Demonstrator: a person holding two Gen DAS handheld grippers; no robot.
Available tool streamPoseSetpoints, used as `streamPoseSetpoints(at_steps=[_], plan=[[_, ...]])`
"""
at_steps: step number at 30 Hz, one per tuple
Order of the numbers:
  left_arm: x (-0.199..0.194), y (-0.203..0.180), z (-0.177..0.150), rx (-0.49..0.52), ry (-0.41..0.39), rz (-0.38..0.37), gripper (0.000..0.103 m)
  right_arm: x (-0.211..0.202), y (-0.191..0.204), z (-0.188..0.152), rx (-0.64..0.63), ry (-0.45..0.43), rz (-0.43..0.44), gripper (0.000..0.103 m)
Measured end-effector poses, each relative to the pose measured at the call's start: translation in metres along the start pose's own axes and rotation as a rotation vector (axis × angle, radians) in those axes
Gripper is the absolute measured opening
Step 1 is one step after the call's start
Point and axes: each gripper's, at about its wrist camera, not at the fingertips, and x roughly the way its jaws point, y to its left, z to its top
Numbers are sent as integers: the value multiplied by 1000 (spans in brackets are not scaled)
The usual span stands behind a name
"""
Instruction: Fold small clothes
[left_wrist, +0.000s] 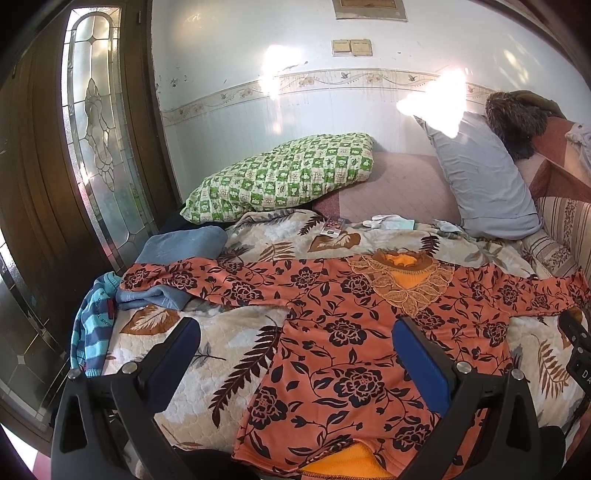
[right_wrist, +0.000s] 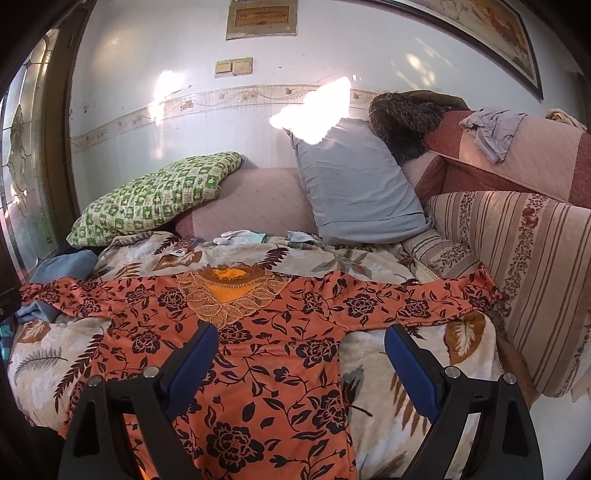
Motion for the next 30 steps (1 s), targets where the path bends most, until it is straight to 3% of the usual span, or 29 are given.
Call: streamPoseSetpoints(at_steps=[14, 19, 21, 25, 28, 30], plan=[[11, -18, 4, 36, -1, 1, 103, 5, -3, -1, -5, 6, -5, 93], [46, -30, 15, 32, 10, -5, 103, 38, -38, 4, 73, 55, 46, 93], [65, -36, 21, 20, 25, 1, 103, 56, -63, 2, 139, 72, 16, 93], [90, -49, 40, -25, 27, -23, 103, 90, -117, 0, 263, 142, -130, 93], [84, -57, 47, -38, -19, -38, 103, 95, -146, 3, 327, 135, -209, 93], [74, -59, 45, -35, -38, -42, 103, 90, -153, 6, 339, 100, -216, 93]])
